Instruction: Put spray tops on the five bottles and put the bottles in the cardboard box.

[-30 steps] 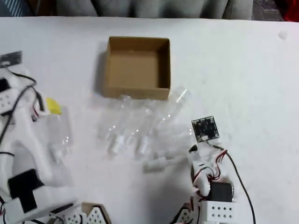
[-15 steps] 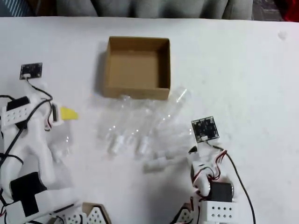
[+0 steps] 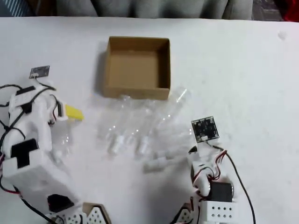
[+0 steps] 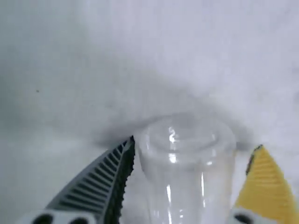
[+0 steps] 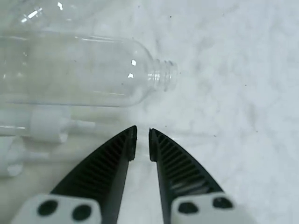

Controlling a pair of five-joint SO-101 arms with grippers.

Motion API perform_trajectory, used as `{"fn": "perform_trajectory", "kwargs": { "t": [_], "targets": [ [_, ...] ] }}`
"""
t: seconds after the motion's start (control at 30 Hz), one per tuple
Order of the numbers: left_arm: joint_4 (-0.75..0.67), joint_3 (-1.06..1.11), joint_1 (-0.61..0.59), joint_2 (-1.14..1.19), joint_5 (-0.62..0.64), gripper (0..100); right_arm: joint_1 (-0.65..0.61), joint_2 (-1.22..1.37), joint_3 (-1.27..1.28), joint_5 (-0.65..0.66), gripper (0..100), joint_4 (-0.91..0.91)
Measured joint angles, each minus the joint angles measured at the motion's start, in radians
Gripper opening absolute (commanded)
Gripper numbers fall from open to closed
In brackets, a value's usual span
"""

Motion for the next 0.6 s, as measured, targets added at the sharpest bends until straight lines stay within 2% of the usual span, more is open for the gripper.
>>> {"fn": "perform_trajectory", "kwargs": {
  "t": [0.1, 0.2, 0.37, 0.6],
  "targets": [
    [0.058, -0.087, 0.000, 0.064, 0.005, 1, 0.000, 0.000, 0.000, 0.000, 1.5, 0.000],
    [0.107, -0.164, 0.005, 0.109, 0.003, 6, 0.000, 0.000, 0.000, 0.000, 1.5, 0.000],
    [0.183, -0.273, -0.005, 0.166, 0.026, 2, 0.000, 0.000, 0.000, 0.000, 1.5, 0.000],
    [0.216, -0.408, -0.150, 0.189, 0.272, 2, 0.000, 0.000, 0.000, 0.000, 1.5, 0.000]
  ]
}}
